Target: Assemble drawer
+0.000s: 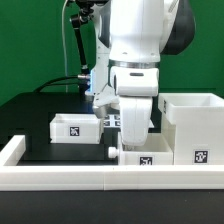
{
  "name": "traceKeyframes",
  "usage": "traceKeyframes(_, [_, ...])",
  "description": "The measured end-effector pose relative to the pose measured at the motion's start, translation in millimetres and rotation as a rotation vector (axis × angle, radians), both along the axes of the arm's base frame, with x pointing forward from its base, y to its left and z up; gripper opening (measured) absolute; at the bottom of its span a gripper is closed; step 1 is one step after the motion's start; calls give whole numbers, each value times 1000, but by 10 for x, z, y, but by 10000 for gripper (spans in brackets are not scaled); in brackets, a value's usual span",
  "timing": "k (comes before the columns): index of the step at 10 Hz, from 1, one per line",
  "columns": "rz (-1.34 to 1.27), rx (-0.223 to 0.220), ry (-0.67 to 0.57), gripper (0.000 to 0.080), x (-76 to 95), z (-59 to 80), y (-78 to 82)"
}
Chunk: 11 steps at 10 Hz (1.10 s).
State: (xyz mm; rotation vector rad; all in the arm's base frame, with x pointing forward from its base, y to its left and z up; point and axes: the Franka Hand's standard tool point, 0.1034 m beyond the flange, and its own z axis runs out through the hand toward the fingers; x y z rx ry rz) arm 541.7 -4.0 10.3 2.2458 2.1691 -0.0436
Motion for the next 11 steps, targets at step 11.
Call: traceKeyframes(11, [45, -9, -4, 42, 30, 9, 166])
